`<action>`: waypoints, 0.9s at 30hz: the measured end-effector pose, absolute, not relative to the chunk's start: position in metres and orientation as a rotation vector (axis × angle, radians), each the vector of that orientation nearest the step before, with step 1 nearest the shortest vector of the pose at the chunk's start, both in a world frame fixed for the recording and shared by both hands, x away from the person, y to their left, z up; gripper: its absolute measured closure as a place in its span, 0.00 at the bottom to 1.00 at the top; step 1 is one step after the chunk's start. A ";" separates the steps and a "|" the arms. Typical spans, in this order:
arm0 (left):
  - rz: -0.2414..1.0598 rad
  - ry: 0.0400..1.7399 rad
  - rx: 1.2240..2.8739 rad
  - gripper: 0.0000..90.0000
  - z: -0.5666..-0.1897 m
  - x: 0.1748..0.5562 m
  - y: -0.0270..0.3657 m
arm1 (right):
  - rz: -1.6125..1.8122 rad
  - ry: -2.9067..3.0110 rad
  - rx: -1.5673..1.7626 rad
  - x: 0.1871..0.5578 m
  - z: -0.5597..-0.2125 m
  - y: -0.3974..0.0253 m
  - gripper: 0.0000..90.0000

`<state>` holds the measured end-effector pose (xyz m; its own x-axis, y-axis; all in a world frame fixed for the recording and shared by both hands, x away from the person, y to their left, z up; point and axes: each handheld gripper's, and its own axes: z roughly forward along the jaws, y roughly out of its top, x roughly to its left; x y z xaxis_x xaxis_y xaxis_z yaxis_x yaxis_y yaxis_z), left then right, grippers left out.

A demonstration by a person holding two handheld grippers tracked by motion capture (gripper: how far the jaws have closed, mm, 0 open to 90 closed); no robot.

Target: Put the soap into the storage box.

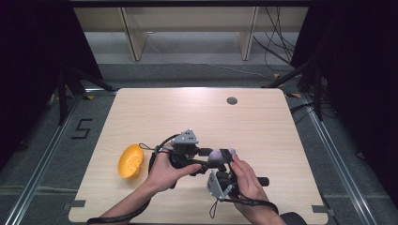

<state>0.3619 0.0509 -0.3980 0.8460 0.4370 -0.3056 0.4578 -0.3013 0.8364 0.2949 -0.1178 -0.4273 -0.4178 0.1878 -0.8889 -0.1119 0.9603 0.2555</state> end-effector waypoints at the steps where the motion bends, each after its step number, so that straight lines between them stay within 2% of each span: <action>1: -0.024 0.664 1.932 0.51 -0.398 0.362 0.051 | 0.331 1.975 0.054 0.295 -0.427 -0.118 0.56; 11: -0.035 0.678 1.933 0.57 -0.402 0.364 0.046 | 0.308 1.957 -0.010 0.296 -0.425 -0.115 0.56; 18: -0.030 0.671 1.947 0.63 -0.403 0.366 0.044 | 0.343 1.975 0.117 0.289 -0.429 -0.112 0.56; 19: -0.030 0.671 1.947 0.63 -0.403 0.366 0.044 | 0.318 1.947 -0.007 0.293 -0.424 -0.113 0.56; 23: -0.018 0.669 1.961 0.64 -0.403 0.365 0.044 | 0.330 1.945 0.000 0.293 -0.426 -0.113 0.56; 25: -0.009 0.682 1.956 0.65 -0.402 0.364 0.044 | 0.336 1.967 0.112 0.287 -0.430 -0.112 0.56; 27: -0.019 0.670 1.961 0.65 -0.401 0.364 0.045 | 0.323 1.937 0.005 0.291 -0.425 -0.111 0.56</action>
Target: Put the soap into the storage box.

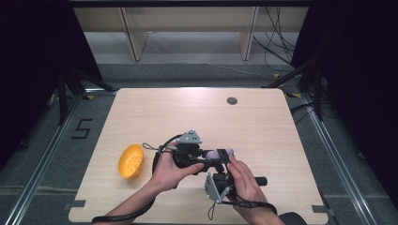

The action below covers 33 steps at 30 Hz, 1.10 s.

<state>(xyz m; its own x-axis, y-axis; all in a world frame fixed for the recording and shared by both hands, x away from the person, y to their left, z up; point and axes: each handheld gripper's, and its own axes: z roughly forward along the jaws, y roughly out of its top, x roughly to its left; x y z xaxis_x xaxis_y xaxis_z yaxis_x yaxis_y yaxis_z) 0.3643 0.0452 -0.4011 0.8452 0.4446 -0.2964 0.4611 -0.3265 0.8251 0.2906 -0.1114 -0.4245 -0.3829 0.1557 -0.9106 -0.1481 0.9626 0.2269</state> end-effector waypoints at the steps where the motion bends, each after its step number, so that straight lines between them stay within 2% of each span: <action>1: -0.003 0.681 1.955 0.65 -0.401 0.363 0.044 | 0.311 1.937 -0.014 0.291 -0.423 -0.112 0.55; 2: 0.007 0.678 1.961 0.65 -0.401 0.363 0.044 | 0.333 1.963 0.095 0.288 -0.428 -0.111 0.55; 3: 0.017 0.671 1.961 0.65 -0.402 0.362 0.044 | 0.311 1.953 0.008 0.292 -0.425 -0.111 0.55; 5: 0.042 0.661 1.956 0.65 -0.401 0.360 0.042 | 0.317 1.978 0.071 0.289 -0.427 -0.110 0.55; 8: 0.062 0.683 1.945 0.65 -0.401 0.360 0.042 | 0.337 1.954 -0.014 0.294 -0.426 -0.111 0.53; 12: 0.077 0.679 1.945 0.65 -0.400 0.363 0.046 | 0.354 1.943 0.058 0.292 -0.426 -0.112 0.43; 15: 0.113 0.677 1.947 0.65 -0.398 0.363 0.048 | 0.311 1.934 -0.039 0.296 -0.420 -0.118 0.38; 16: 0.122 0.667 1.955 0.65 -0.397 0.364 0.050 | 0.344 1.948 0.046 0.292 -0.423 -0.118 0.38; 22: 0.174 0.688 1.929 0.65 -0.395 0.364 0.054 | 0.361 1.949 0.072 0.289 -0.421 -0.127 0.38; 33: 0.270 0.745 1.915 0.65 -0.390 0.363 0.066 | 0.506 1.990 0.304 0.292 -0.423 -0.157 0.45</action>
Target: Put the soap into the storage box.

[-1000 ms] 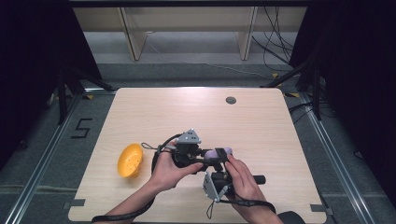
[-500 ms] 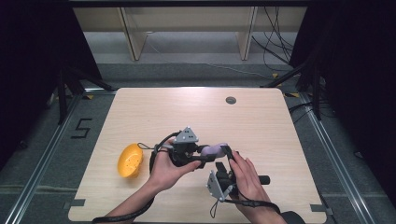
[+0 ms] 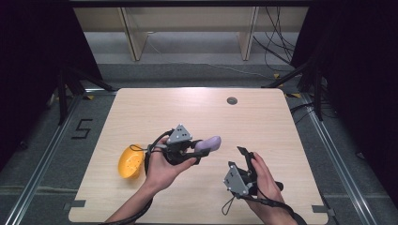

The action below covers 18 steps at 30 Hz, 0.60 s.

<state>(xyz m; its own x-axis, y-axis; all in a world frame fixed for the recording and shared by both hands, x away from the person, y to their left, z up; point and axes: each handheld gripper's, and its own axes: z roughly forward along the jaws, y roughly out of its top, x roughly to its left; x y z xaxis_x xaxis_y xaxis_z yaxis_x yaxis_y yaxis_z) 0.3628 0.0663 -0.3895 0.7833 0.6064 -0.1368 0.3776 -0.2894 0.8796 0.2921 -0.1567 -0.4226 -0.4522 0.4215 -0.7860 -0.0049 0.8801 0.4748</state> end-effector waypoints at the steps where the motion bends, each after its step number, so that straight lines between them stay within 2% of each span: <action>1: 0.276 0.764 1.905 0.65 -0.390 0.362 0.067 | 0.514 1.989 0.315 0.293 -0.422 -0.159 0.45; 18: 0.493 0.833 1.765 0.65 -0.386 0.342 0.084 | 0.621 1.973 0.472 0.296 -0.419 -0.172 0.48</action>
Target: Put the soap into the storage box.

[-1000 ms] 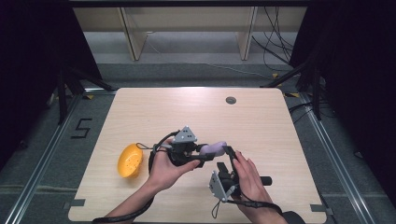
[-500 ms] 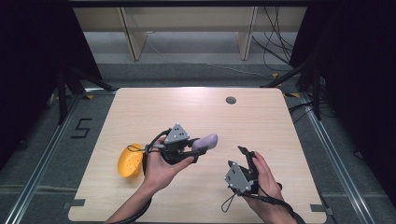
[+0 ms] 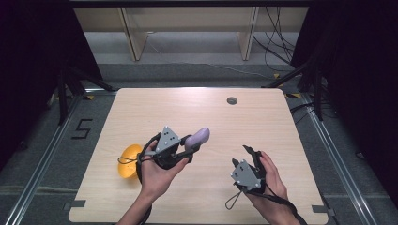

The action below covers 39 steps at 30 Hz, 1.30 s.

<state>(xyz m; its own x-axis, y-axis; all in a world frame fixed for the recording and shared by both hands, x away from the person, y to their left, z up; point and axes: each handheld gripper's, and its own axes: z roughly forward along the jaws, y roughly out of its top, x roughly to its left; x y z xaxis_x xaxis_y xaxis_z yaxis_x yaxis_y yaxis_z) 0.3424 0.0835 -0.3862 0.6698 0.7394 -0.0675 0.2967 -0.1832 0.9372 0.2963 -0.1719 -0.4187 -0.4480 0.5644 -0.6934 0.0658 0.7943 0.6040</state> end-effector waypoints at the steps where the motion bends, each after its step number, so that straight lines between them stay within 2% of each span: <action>1: 0.509 0.831 1.761 0.65 -0.386 0.341 0.084 | 0.627 1.974 0.461 0.297 -0.418 -0.173 0.48; 20: 0.602 0.907 1.671 0.65 -0.402 0.326 0.114 | 0.672 1.947 0.520 0.296 -0.416 -0.179 0.48; 39: 0.719 1.011 1.588 0.65 -0.398 0.311 0.154 | 0.717 1.959 0.619 0.301 -0.419 -0.190 0.48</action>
<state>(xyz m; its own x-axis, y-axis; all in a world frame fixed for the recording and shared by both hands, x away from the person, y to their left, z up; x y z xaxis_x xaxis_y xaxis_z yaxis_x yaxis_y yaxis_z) 0.3114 0.1544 -0.3980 0.4580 0.8875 -0.0506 0.2431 -0.0703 0.9674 0.3012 -0.1900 -0.4194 -0.4416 0.6728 -0.5936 0.1309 0.7028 0.6992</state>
